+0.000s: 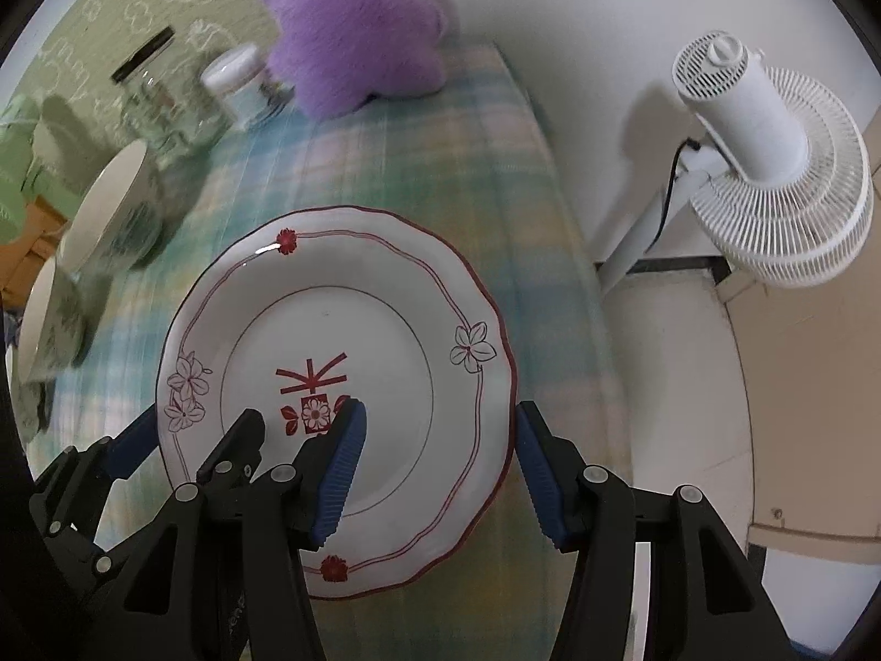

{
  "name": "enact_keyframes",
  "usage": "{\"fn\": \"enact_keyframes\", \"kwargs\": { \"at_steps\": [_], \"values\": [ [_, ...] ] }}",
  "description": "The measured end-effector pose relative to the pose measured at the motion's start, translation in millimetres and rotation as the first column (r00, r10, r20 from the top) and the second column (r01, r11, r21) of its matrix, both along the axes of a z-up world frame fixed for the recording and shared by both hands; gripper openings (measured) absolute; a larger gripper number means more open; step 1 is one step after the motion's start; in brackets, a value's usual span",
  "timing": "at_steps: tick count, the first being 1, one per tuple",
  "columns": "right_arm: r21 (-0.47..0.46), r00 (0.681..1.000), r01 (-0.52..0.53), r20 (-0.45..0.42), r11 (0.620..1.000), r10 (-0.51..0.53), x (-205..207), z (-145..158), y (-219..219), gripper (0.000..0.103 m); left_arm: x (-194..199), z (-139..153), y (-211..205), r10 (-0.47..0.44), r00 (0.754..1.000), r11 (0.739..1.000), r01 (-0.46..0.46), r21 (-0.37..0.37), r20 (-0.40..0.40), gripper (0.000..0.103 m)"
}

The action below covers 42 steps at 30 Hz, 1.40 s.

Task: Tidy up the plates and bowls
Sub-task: 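Grasp the rim of the red-trimmed white plate with the left tool, then lift the red-trimmed plate with the left tool toward the yellow-flower plates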

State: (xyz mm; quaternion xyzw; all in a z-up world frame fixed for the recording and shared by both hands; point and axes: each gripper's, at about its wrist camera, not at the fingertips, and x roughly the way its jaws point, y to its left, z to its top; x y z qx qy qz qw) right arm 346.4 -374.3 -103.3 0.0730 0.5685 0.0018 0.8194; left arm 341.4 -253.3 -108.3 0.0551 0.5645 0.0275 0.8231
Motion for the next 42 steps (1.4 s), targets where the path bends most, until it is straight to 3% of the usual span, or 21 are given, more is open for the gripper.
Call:
{"fn": "enact_keyframes", "kwargs": {
  "at_steps": [5, 13, 22, 32, 42],
  "values": [
    [-0.016, 1.0, -0.026, 0.0, 1.0, 0.026, -8.5, -0.2, 8.8, 0.059, -3.2, -1.7, 6.2, 0.006, 1.0, 1.0, -0.006, -0.028, -0.006, 0.059],
    [-0.018, 0.999, -0.047, 0.013, 0.999, 0.047, 12.4, -8.2, 3.4, 0.058, 8.3, -6.2, 11.7, -0.012, 1.0, 0.998, 0.012, -0.065, 0.004, 0.062],
    [-0.067, 1.0, -0.026, 0.014, 0.997, 0.027, 21.1, -16.4, 6.3, 0.051, 4.6, -4.6, 12.7, -0.01, 0.999, 0.998, 0.012, -0.069, 0.038, 0.062],
    [-0.096, 0.998, -0.025, 0.055, 0.995, 0.03, 5.4, 12.7, 9.2, 0.051, -15.2, 24.4, 16.1, -0.009, 0.998, 0.997, 0.014, -0.081, 0.067, 0.062],
    [-0.121, 0.996, -0.01, 0.09, 0.993, 0.021, -35.6, 54.9, 19.3, 0.051, -54.8, 61.5, 29.5, -0.025, 0.994, 0.992, 0.039, -0.124, 0.109, 0.062]
  ]
}}
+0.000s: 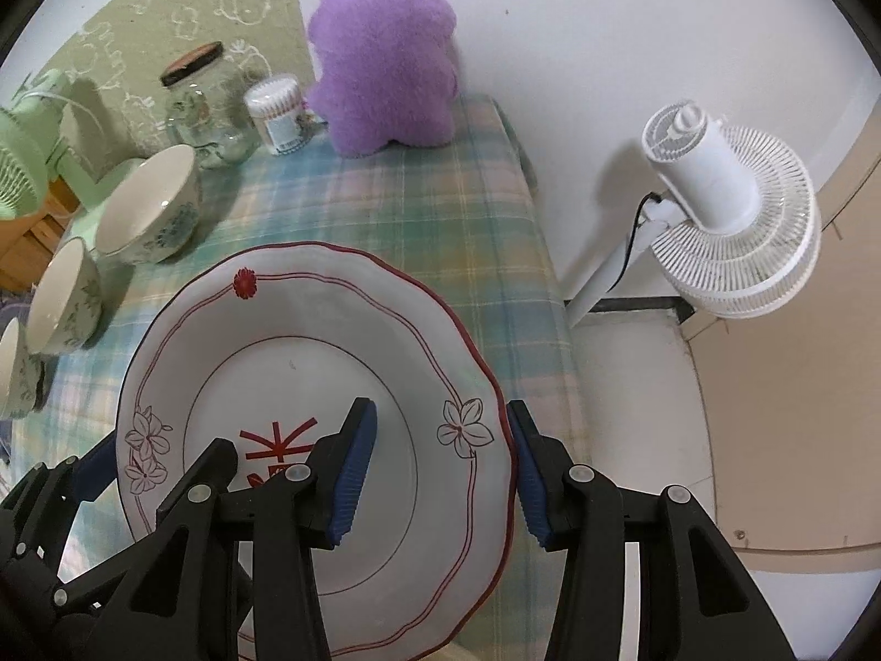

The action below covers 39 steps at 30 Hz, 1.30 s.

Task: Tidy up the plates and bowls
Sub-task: 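Lift the red-trimmed plate with the left tool toward the yellow-flower plates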

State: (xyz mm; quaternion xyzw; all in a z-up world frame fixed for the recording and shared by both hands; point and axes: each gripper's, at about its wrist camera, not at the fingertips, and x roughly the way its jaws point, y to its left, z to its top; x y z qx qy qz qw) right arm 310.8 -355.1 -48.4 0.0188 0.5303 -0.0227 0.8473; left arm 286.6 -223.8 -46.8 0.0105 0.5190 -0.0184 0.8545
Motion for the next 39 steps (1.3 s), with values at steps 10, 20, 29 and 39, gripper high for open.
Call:
{"fn": "enact_keyframes", "kwargs": {
  "at_steps": [10, 20, 29, 39],
  "values": [
    [-0.05, 0.997, 0.076, 0.036, 0.996, -0.074, -58.1, 34.7, 11.7, 0.051, -43.2, 26.5, 10.5, -0.087, 0.996, 0.996, 0.088, -0.034, 0.02, 0.062],
    [-0.074, 0.982, 0.184, 0.057, 0.98, -0.18, -117.7, 51.9, 13.5, 0.051, -86.5, 33.5, 10.0, -0.195, 0.98, 0.979, 0.196, -0.052, 0.033, 0.062],
    [-0.086, 0.964, 0.267, 0.008, 0.96, -0.267, -163.7, 28.1, 0.4, 0.051, -121.3, 5.0, -8.1, -0.266, 0.963, 0.963, 0.264, -0.061, -0.031, 0.062],
    [-0.089, 0.966, 0.237, -0.089, 0.968, -0.244, -178.8, -13.0, -21.1, 0.051, -134.8, -34.6, -23.9, -0.226, 0.964, 0.973, 0.216, -0.081, -0.139, 0.062]
  ]
}}
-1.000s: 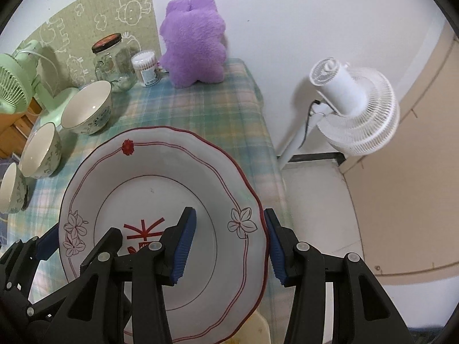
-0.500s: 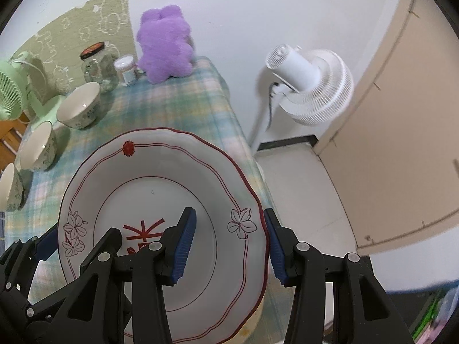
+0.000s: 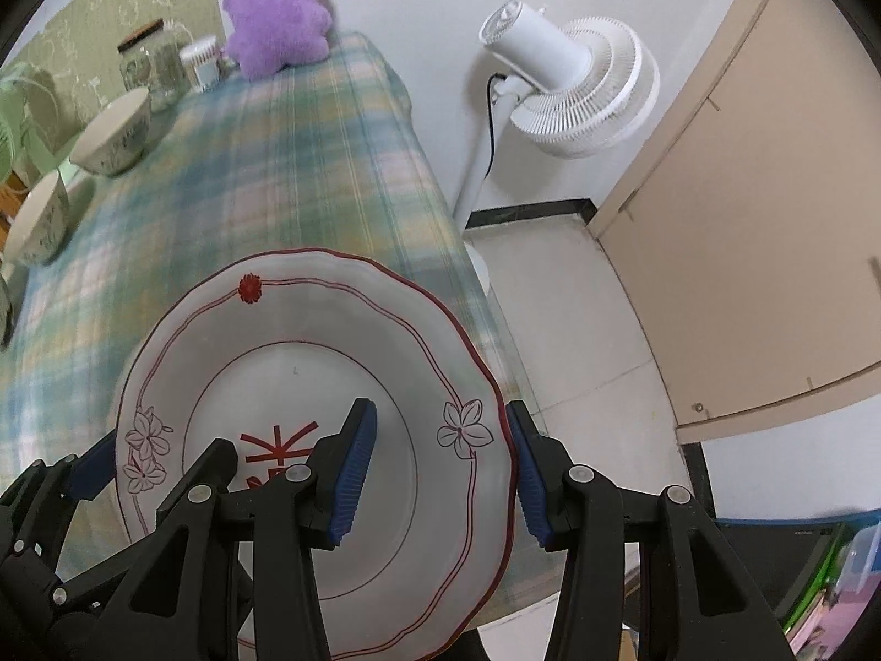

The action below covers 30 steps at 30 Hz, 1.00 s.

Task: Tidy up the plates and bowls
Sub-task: 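Lift the red-trimmed plate with the left tool toward the yellow-flower plates, then lower the red-trimmed plate onto the yellow-flower plate stack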

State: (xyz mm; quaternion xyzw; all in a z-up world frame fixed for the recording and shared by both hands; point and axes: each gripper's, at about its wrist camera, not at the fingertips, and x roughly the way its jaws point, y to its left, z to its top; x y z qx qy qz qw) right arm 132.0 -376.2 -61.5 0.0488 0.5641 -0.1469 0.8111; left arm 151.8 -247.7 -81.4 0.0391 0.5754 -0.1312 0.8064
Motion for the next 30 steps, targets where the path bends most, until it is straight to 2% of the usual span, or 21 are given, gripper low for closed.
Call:
{"fn": "enact_keyframes", "kwargs": {
  "at_steps": [9, 16, 26, 29, 30],
  "values": [
    [0.012, 0.998, -0.059, -0.028, 0.998, 0.06, 4.2, -14.6, -1.4, 0.051, -3.7, -9.9, 0.5, 0.061, 0.998, 0.998, -0.06, 0.012, -0.016, 0.064],
    [0.01, 0.992, -0.126, -0.017, 0.992, 0.126, 3.2, -13.4, 8.0, 0.051, -5.6, -15.4, 2.3, 0.11, 0.994, 0.991, -0.107, 0.074, -0.027, 0.064],
    [0.042, 0.985, -0.17, -0.015, 0.985, 0.17, 4.0, -12.7, 6.9, 0.048, -10.6, -15.2, -4.5, 0.118, 0.993, 0.983, -0.117, 0.139, 0.004, 0.064],
    [0.031, 0.985, -0.172, 0.007, 0.985, 0.172, 1.9, -3.2, 4.0, 0.048, -10.7, -13.8, -7.0, 0.108, 0.994, 0.982, -0.109, 0.153, 0.018, 0.064],
    [0.027, 0.985, -0.175, 0.018, 0.984, 0.174, 1.7, 0.1, 3.9, 0.045, -11.6, -11.2, -7.6, 0.104, 0.994, 0.982, -0.108, 0.154, 0.03, 0.064]
  ]
}}
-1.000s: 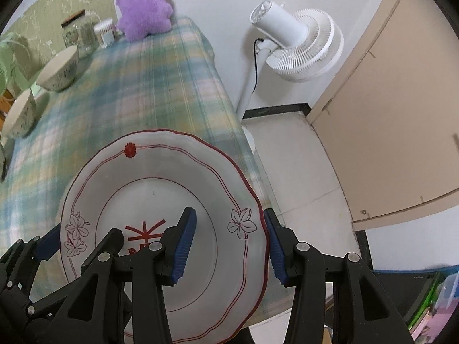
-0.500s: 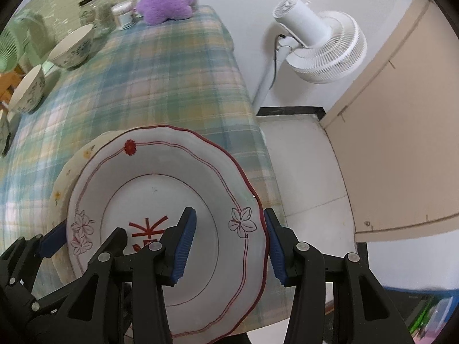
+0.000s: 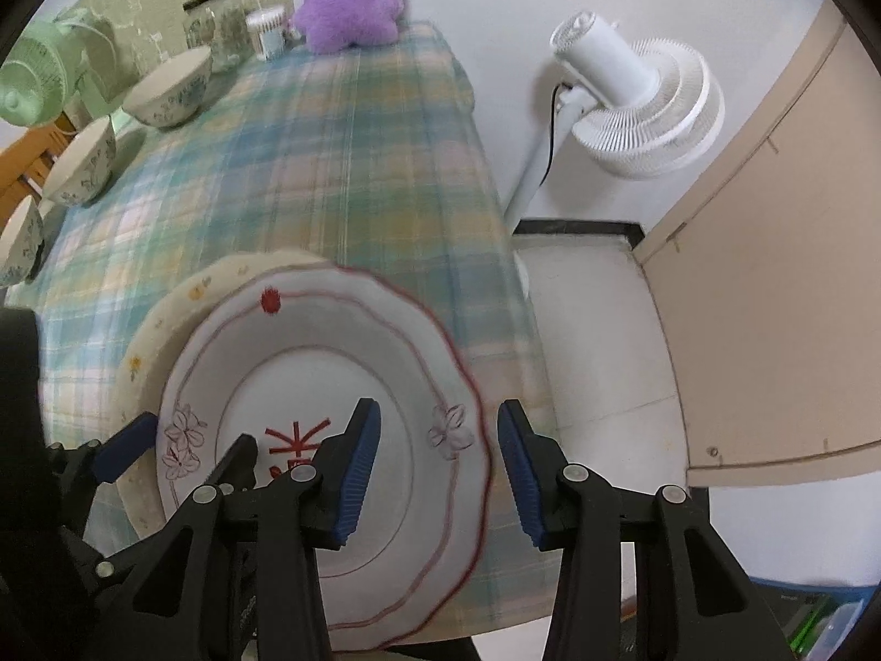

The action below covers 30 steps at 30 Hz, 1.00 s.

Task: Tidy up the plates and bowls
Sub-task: 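Lower the red-trimmed plate onto the yellow-flower plate stack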

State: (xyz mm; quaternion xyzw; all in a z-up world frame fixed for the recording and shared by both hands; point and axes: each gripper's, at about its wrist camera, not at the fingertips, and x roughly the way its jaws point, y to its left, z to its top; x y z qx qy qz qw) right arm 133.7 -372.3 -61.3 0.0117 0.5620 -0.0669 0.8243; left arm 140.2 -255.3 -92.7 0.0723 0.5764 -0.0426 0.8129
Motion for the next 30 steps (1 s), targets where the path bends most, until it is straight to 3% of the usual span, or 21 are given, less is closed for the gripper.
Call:
{"fn": "enact_keyframes", "kwargs": {
  "at_steps": [3, 5, 20, 30],
  "values": [
    [-0.012, 1.0, -0.027, 0.015, 1.0, 0.027, 3.6, 6.6, 0.8, 0.024, -2.5, 5.4, -0.5, -0.003, 1.0, 1.0, 0.003, 0.007, 0.023, 0.065],
    [-0.025, 0.999, -0.039, 0.012, 0.999, 0.039, 8.4, 3.8, 0.8, 0.02, -2.3, 4.9, 1.6, 0.006, 1.0, 1.0, -0.007, 0.01, 0.018, 0.065],
    [0.01, 0.996, -0.088, -0.031, 0.996, 0.088, 24.4, -18.9, 15.8, 0.02, 4.0, 4.9, 24.5, 0.105, 0.995, 0.995, -0.105, 0.0, 0.002, 0.068],
    [0.07, 0.993, -0.108, -0.034, 0.992, 0.111, 26.7, -20.1, 9.6, 0.028, 3.2, 8.6, 21.7, 0.126, 0.992, 0.992, -0.126, 0.0, -0.007, 0.075]
  ]
}}
